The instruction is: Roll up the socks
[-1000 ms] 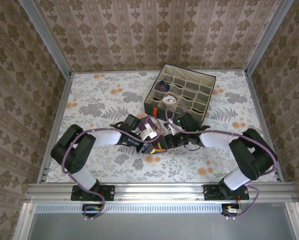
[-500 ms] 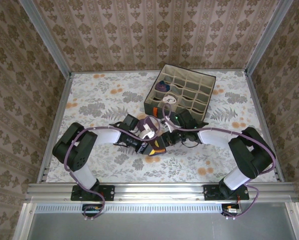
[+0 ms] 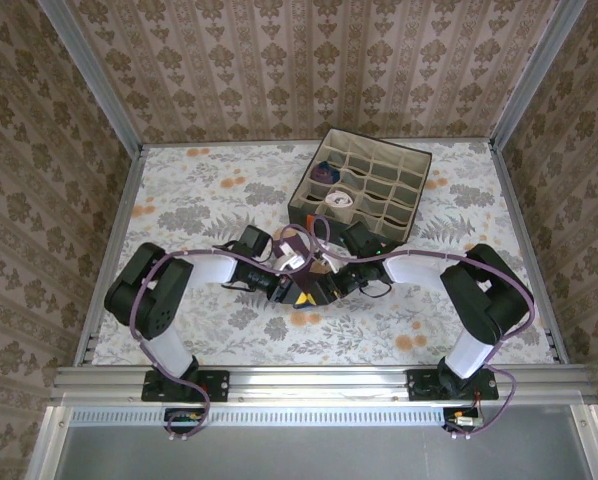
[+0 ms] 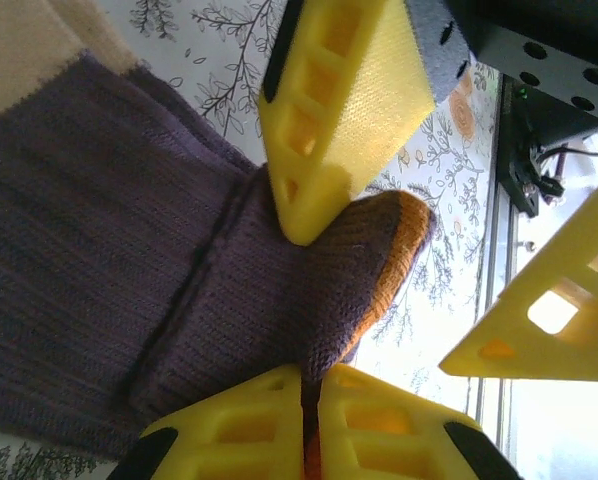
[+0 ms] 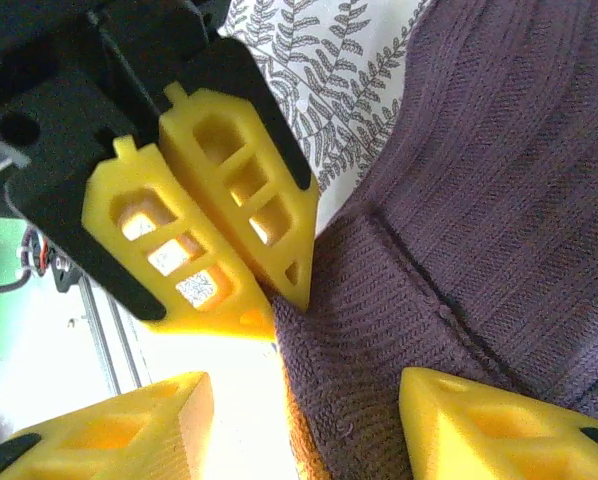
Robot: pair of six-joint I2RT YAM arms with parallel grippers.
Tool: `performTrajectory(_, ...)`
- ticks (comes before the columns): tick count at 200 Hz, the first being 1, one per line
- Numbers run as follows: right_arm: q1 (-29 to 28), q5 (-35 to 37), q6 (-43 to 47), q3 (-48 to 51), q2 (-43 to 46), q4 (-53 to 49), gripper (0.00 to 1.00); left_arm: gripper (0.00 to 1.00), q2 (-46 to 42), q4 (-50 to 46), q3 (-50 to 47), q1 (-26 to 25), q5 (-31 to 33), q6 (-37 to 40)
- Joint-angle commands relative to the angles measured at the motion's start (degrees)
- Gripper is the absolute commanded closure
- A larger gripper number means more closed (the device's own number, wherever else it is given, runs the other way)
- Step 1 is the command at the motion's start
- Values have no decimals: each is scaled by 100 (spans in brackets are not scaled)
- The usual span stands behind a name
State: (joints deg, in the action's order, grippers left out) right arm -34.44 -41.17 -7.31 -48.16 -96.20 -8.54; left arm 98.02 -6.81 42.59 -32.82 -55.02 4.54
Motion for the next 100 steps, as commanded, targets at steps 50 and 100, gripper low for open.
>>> performTrajectory(50, -161, 481, 521, -112, -39, -652, 49, 100, 249, 644, -208, 253, -349, -572)
performTrajectory(100, -306, 1029, 408, -199, -114, -716, 87, 100, -60, 1040, -442, 276, -326, -591)
